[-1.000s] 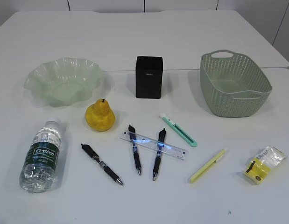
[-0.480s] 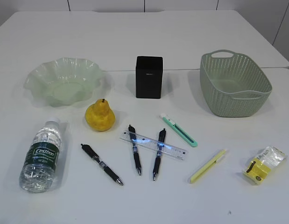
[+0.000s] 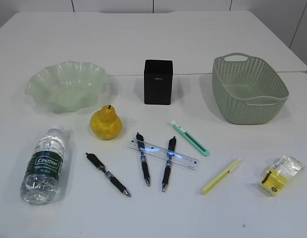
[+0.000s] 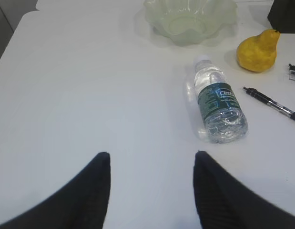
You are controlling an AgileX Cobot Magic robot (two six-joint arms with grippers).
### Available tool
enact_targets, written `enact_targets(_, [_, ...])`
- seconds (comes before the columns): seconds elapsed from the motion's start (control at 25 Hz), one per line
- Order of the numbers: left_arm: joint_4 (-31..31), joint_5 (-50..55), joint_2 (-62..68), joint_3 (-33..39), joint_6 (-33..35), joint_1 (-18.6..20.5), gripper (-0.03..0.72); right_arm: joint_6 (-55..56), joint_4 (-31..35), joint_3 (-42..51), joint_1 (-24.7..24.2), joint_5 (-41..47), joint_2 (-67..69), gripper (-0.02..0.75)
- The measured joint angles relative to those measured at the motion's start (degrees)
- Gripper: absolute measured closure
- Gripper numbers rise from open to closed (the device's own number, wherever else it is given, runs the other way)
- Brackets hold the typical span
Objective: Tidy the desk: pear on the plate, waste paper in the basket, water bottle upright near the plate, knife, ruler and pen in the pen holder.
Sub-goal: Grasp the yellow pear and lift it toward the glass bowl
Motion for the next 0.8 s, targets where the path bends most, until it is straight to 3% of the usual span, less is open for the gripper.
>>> enact_targets(0.48, [-4.89,-6.39,5.44,-3.03,0.00,0.00,0.293,-2.77,10.57,-2.09,0.00,-11.68,18.13,0.184])
enact_targets(0.8, [-2.14,-12.67,18.56,-8.30,0.00,0.00,0.293,-4.28,11.72,-9.32,0.00,-16.92,31.36,0.184])
